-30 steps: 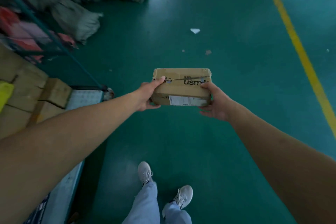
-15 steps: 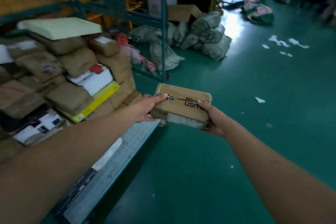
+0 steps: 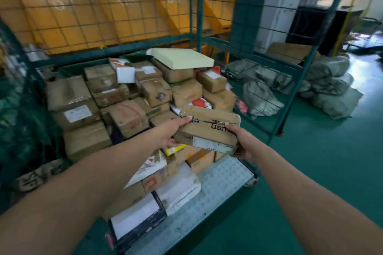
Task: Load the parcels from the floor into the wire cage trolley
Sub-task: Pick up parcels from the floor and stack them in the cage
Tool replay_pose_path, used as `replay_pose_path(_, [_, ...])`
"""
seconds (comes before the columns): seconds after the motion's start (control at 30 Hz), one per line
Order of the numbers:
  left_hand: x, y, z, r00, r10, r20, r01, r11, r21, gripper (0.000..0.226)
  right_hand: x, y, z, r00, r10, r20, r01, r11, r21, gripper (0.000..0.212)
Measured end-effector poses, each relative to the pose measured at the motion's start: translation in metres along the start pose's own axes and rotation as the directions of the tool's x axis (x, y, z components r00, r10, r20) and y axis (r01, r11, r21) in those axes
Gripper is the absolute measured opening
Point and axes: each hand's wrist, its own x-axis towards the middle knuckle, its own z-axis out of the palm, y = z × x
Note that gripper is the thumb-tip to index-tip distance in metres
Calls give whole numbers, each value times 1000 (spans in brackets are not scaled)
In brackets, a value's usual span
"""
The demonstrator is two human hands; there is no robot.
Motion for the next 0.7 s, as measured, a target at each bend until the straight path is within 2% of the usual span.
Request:
replay_pose_path(0.17, [7, 9, -70, 998, -3, -69, -3, 995, -98, 43, 37, -34, 68, 994, -25, 107, 32, 997, -68, 48])
replay_pose_path(0.33, [26, 9, -118, 984, -42, -172, 8, 981, -194, 60, 74, -63, 115, 990, -10, 140, 29, 991, -134, 55])
replay_pose_path(0.5, [49, 6, -164, 944, -96, -315, 3, 958, -285, 86, 115, -92, 163, 970, 5, 242, 53, 972, -231, 49])
replay_pose_path(0.6, [64, 8, -192, 899, -139, -415, -12, 940, -340, 89, 149, -114, 201, 943, 31, 330, 67, 958, -280, 51])
replay_pose_path(0.7, [67, 13, -210, 843, -199, -500, -17, 919, -394, 64, 180, -131, 235, 901, 102, 421, 64, 930, -362, 55])
